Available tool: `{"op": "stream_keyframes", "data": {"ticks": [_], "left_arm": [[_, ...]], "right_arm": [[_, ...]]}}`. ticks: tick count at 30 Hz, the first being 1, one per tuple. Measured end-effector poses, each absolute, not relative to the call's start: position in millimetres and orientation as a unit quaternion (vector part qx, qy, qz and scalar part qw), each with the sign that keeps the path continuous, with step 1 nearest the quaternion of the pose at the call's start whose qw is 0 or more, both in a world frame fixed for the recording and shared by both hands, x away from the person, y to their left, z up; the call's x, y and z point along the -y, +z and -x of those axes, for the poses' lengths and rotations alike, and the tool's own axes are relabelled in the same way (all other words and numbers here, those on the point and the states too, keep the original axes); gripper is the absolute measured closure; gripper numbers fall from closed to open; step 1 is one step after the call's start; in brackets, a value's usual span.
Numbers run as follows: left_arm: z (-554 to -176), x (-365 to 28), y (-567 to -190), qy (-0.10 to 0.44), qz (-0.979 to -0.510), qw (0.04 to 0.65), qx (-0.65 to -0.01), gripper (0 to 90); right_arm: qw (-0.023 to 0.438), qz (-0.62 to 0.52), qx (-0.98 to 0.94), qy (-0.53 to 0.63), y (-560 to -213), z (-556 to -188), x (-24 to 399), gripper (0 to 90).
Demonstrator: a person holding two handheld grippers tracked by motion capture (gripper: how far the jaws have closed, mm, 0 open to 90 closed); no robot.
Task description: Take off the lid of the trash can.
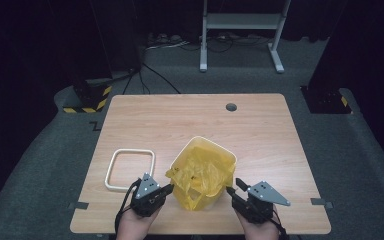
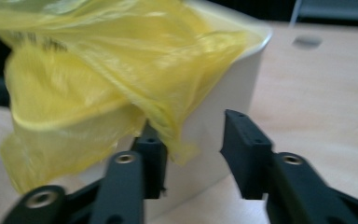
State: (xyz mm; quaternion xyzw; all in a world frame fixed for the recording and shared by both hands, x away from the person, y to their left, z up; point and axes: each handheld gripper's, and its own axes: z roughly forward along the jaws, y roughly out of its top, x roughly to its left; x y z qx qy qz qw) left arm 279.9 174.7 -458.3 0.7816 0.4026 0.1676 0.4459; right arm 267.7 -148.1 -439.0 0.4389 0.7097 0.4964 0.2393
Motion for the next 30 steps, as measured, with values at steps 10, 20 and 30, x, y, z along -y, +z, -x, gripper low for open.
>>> {"op": "stream_keyframes", "data": {"ticks": [10,20,30], "left_arm": [[-277,-170,-454,0.178,-0.787,0.444,-0.389,89.9],[-276,-165,-456,0.191,-0.797,0.429,-0.379,90.0],[-276,-157,-454,0.204,-0.806,0.423,-0.361,90.0]], "right_arm": [[0.325,-0.359,-0.702,0.522,-417,-249,133,52.4],[0.342,-0.338,-0.714,0.509,-396,-279,125,89.6],[0.294,-0.42,-0.725,0.461,-414,-349,154,90.0]]}}
